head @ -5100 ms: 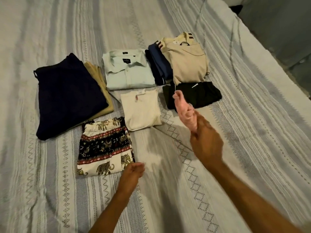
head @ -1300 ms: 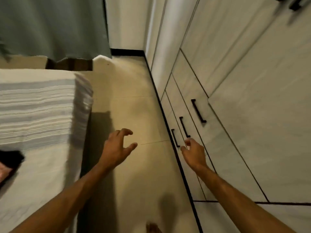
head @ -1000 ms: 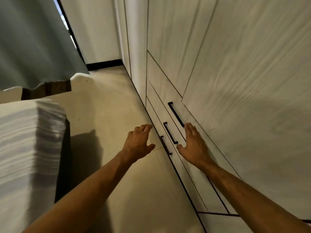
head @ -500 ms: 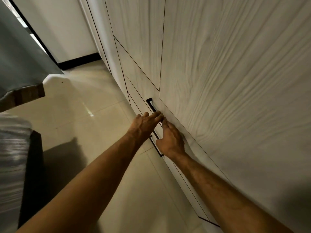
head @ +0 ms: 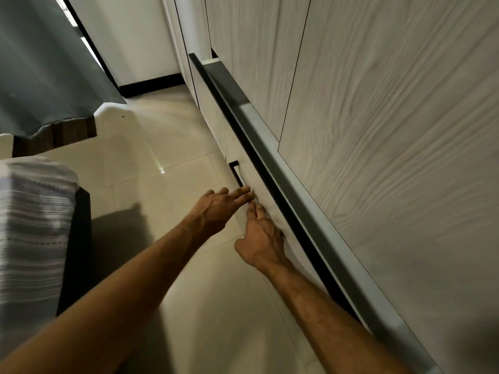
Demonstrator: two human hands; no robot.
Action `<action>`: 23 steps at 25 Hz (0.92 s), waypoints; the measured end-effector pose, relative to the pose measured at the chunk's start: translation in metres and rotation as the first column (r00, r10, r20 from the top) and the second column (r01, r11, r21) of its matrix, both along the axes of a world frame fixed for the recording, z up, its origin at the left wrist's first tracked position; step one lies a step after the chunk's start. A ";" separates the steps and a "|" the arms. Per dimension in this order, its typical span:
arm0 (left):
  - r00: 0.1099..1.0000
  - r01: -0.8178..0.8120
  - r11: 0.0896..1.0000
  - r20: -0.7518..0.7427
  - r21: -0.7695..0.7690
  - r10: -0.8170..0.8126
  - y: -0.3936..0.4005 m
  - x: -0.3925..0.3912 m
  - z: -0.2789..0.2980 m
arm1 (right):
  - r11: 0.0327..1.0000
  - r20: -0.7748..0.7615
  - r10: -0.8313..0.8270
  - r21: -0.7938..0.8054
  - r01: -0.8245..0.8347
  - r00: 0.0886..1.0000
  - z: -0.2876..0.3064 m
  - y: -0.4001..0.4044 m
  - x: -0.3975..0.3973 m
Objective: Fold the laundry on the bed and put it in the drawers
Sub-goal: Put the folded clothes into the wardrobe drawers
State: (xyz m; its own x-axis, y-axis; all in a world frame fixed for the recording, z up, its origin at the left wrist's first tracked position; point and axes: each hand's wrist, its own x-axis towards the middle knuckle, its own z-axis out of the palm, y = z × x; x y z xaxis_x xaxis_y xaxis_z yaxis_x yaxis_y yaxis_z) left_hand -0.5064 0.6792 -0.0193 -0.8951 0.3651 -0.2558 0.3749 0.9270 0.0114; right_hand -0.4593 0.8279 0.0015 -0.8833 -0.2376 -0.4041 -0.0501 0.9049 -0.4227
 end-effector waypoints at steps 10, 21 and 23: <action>0.963 0.028 0.992 -0.270 0.127 0.007 -0.109 0.134 0.023 | 0.973 0.091 0.095 -0.221 -0.073 0.991 0.049 -0.018 0.168; 0.995 -0.082 0.995 -0.050 0.064 0.085 -0.218 0.221 0.046 | 0.931 0.166 0.222 -0.330 -0.158 0.961 0.037 -0.112 0.256; 0.985 -0.174 0.981 -0.003 0.084 0.175 -0.234 0.244 0.050 | 0.921 0.184 0.264 -0.340 -0.191 0.947 0.038 -0.134 0.269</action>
State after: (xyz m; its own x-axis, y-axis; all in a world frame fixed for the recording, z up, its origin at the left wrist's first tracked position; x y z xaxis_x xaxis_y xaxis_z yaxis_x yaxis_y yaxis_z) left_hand -0.2621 0.4449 0.0312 -0.9492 0.2229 -0.2220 0.2082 0.9741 0.0878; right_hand -0.1900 0.6941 0.0398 -0.6860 -0.5681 -0.4547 -0.1101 0.6987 -0.7069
